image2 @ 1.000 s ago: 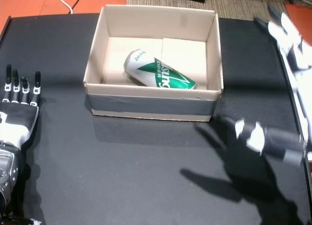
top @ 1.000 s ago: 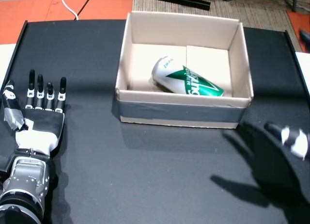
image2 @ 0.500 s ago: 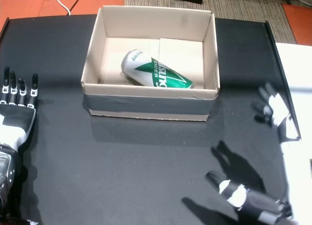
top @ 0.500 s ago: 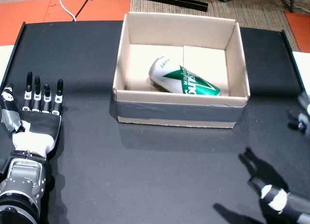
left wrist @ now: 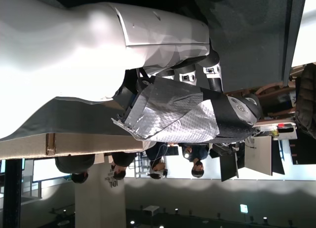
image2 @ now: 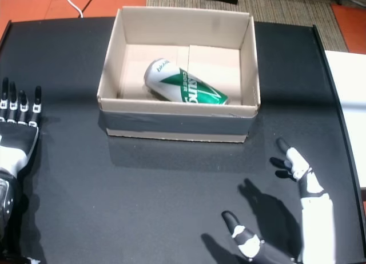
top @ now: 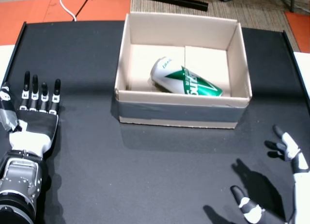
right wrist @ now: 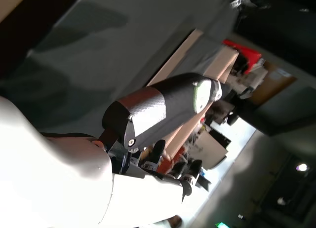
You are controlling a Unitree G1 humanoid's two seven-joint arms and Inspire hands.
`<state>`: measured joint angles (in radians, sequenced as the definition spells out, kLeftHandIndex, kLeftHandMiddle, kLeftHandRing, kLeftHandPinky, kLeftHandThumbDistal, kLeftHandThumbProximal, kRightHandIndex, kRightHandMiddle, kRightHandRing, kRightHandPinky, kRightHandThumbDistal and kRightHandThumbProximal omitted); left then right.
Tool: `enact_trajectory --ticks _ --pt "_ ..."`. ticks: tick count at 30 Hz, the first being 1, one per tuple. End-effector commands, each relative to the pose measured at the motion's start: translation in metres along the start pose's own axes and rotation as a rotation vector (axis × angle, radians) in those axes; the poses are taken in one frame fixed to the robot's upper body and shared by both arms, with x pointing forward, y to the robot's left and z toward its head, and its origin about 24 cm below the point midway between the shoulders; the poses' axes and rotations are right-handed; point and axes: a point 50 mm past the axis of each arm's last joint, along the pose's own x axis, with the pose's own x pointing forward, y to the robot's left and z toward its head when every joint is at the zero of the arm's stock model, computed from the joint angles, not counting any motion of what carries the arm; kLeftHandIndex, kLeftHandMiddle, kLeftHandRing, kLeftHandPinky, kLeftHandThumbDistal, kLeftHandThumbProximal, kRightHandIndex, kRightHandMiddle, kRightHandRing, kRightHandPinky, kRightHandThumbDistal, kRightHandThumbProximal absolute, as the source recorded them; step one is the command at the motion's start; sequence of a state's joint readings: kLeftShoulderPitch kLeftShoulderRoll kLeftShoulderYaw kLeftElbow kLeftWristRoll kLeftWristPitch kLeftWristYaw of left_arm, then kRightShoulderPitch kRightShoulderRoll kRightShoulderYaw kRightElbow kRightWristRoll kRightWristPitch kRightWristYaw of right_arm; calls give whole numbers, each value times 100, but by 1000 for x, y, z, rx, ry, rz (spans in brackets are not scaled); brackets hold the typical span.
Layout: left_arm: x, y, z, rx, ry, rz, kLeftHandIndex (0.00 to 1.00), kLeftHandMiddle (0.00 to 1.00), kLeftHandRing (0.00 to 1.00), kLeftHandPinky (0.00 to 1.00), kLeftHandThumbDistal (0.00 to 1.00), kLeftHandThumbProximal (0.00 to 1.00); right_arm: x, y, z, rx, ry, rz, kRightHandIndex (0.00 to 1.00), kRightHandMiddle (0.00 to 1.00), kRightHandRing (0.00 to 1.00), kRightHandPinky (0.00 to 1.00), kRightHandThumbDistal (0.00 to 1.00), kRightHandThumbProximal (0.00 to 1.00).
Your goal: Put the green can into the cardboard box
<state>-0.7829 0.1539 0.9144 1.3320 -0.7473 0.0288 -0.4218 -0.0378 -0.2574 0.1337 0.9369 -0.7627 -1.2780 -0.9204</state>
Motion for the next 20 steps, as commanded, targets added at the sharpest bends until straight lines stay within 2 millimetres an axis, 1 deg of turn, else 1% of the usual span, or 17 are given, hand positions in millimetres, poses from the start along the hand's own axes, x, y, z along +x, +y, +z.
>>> enact_trajectory --ticks 1,3,4,5,7,9,11,12,13,14,15,16,17,18,20 --pt "-4 9 1 -6 9 22 56 31 39 61 64 67 -1 2 1 51 11 -14 66 76 81 88 100 53" --pt "-4 9 2 -9 10 23 53 28 36 59 67 63 1 0 -2 56 21 -9 67 77 81 88 98 54" --pt "-4 9 2 -9 9 25 52 28 36 58 67 63 2 0 -3 50 27 -8 67 76 81 88 97 56" --pt "-4 9 3 -3 10 25 52 28 36 60 66 65 3 0 -5 39 31 -9 66 76 81 89 97 59" --pt "-4 9 4 11 11 25 52 27 36 62 65 67 4 0 -6 36 34 -12 63 74 80 89 99 60" --pt "-4 8 4 17 11 26 53 28 35 62 64 68 5 0 -9 17 40 -15 57 71 77 88 97 64" --pt "-4 8 5 22 12 27 54 28 34 60 65 67 8 -1 -11 8 46 -23 51 67 73 85 95 72" --pt "-4 8 5 25 13 23 54 28 34 61 64 67 8 0 -11 28 55 -35 49 66 70 84 96 74" --pt "-4 8 5 27 14 21 53 27 34 62 64 67 9 1 -11 50 62 -43 49 65 70 83 97 74" --pt "-4 8 6 25 14 21 53 27 35 62 63 68 9 1 -11 83 71 -42 48 66 70 84 91 69" --pt "-4 8 6 26 13 27 53 26 34 60 65 68 9 2 -11 105 80 -38 46 65 69 84 84 70" --pt "-4 8 6 26 11 34 52 26 34 60 65 68 9 2 -11 122 86 -32 45 65 70 85 81 73" --pt "-3 8 6 26 10 35 52 27 35 60 65 68 9 3 -11 141 86 -28 45 66 70 85 84 76" --pt "-3 8 7 27 10 35 52 28 35 60 65 68 10 3 -10 155 87 -27 45 66 70 85 83 76" --pt "-3 8 7 29 10 33 53 27 36 62 64 70 12 3 -10 178 87 -24 45 66 71 86 76 75"
